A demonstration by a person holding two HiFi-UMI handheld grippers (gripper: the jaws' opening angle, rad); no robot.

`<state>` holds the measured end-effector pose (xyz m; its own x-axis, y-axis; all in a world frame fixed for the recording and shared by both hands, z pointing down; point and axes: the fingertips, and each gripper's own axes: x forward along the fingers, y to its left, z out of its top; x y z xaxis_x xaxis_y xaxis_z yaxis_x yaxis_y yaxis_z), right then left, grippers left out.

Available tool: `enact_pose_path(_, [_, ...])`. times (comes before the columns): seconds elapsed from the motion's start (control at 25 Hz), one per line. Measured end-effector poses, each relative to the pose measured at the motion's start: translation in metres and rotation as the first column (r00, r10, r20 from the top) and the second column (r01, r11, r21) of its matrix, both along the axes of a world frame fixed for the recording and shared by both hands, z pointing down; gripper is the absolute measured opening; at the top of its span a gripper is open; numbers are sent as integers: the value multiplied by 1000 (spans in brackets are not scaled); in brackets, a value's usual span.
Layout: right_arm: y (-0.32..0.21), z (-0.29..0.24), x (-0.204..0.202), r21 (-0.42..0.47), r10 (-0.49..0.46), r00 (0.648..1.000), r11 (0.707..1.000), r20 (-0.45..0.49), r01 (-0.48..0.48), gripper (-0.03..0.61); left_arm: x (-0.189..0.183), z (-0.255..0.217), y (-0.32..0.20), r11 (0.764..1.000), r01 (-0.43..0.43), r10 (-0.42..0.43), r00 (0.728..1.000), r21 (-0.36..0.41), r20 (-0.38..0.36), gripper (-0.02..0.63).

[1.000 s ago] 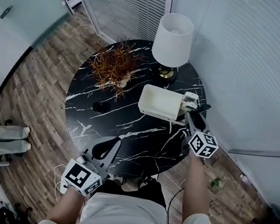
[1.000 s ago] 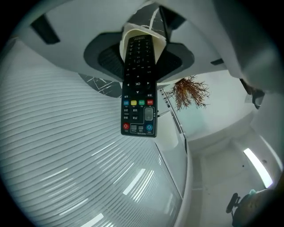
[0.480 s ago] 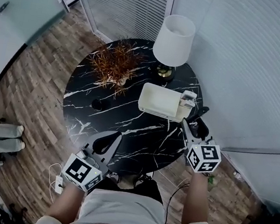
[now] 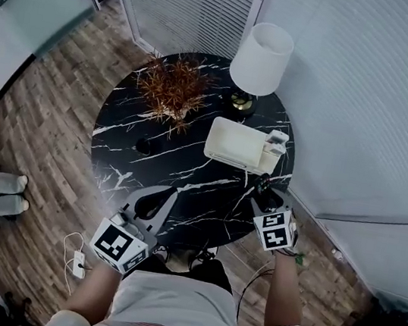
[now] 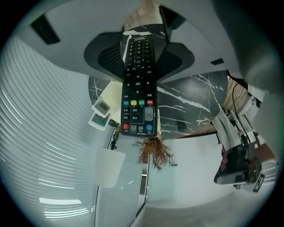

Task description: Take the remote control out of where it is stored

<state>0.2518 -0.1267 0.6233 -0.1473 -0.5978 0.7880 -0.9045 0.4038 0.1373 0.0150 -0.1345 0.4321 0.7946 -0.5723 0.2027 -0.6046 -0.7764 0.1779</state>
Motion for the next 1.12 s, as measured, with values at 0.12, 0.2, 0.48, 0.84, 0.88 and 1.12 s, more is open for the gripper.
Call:
enact_pose_path(0.12, [4,32,-8,-78,-51,998,996,-48,48,229,-4,1,3,1000,3,-3,1000,-3,2,9])
enact_pose_path(0.2, [2,51,-12,-113,-96,991,990,-92,85,230,-6,2,3,1000,8,-8,1000,-5,6,9])
enact_pose_path(0.48, [-10,91,-21,-204,-172,977,968,-126,144,229,-13,5,8,1000,22,-22,1000,-4,15,9])
enact_pose_path(0.84, [-9,111,-18,-260,-179,981,953,-81,153,221,-26,8,5,998,57,-57,998,-16,26,9])
enact_pose_path(0.88, [-9,111,-18,-262,-177,982,953,-71,153,221,-26,8,5,998,57,-56,998,-15,25,9])
enact_pose_path(1.12, [-6,110,-20,-257,-165,986,955,-36,150,222,-23,7,5,999,47,-47,999,-13,20,9])
